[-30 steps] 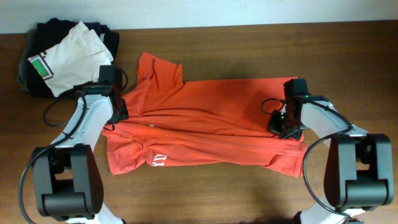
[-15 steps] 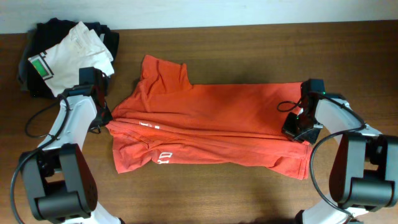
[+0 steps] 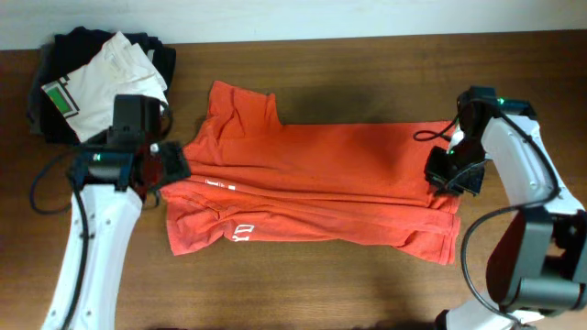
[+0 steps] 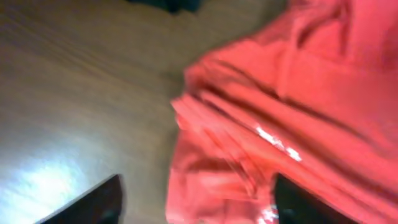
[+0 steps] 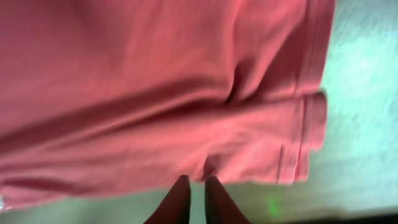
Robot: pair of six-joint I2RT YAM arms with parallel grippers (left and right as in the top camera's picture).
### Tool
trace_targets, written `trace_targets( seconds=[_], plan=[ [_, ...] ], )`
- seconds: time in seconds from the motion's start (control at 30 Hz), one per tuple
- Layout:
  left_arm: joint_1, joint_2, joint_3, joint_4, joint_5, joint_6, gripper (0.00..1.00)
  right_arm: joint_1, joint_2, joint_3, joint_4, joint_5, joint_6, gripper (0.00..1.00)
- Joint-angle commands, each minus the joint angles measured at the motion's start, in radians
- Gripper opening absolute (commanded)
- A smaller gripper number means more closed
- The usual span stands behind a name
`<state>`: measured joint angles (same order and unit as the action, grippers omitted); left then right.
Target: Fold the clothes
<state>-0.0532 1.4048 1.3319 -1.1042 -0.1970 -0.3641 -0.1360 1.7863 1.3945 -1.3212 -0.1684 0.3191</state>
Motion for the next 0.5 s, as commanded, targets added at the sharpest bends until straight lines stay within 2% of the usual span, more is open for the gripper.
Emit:
trace_targets(
  seconds=[0.0,0.07,0.1,0.17,0.23,0.27,0.3,0.47],
  plan=[
    [-0.039,-0.017,-0.006,-0.090,0.148,-0.006,0.87,0.060,-0.056,0.018,-0.054,-0.047,-0.078,0.29],
    [-0.052,-0.017,-0.050,-0.113,0.208,-0.006,0.87,0.113,-0.055,0.009,-0.076,-0.045,-0.089,0.42],
    [-0.059,-0.017,-0.076,-0.113,0.227,-0.006,0.80,0.141,-0.055,0.006,-0.087,-0.047,-0.101,0.43],
    [-0.072,-0.014,-0.136,-0.109,0.238,-0.006,0.64,0.215,-0.055,-0.002,-0.097,-0.046,-0.102,0.40],
    [-0.078,-0.013,-0.201,-0.099,0.240,-0.007,0.41,0.294,-0.055,-0.009,-0.095,-0.046,-0.101,0.24],
    [-0.078,-0.013,-0.241,-0.078,0.245,-0.008,0.24,0.342,-0.055,-0.016,-0.084,-0.045,-0.095,0.18],
    [-0.078,-0.013,-0.298,-0.028,0.256,-0.014,0.03,0.398,-0.055,-0.027,-0.055,-0.043,-0.080,0.18],
    [-0.077,-0.010,-0.421,0.098,0.264,-0.024,0.01,0.497,-0.041,-0.085,0.053,-0.027,0.028,0.10]
  ],
)
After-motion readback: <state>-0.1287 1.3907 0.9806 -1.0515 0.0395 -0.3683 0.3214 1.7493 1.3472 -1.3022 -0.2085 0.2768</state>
